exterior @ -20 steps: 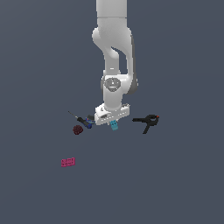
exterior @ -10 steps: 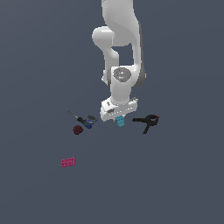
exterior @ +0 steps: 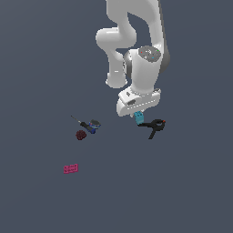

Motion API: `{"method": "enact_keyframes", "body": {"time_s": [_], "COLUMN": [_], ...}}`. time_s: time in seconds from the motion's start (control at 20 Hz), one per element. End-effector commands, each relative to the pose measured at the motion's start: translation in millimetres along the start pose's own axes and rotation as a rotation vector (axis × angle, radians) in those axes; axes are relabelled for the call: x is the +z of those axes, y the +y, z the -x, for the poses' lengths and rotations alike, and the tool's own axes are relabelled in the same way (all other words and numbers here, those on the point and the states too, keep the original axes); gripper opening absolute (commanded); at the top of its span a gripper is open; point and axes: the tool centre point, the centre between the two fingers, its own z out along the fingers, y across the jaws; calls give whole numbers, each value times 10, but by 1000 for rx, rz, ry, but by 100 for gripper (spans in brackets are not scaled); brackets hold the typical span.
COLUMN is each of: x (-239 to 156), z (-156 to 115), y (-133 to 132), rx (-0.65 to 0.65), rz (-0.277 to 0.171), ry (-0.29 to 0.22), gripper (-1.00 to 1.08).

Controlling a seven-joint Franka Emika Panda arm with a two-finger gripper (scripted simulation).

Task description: Pick up a designated object from a clutter of objects.

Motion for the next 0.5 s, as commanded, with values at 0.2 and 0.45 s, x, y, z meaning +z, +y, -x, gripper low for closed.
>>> {"method": "enact_keyframes", "body": {"time_s": [0.2,0.45], "x": [-602,-1064], "z": [-211,-387], "y": [-368,-654], "rx": [0,0], "rz": [1,0], "ry": [0,0], "gripper": [-100,-100]}}
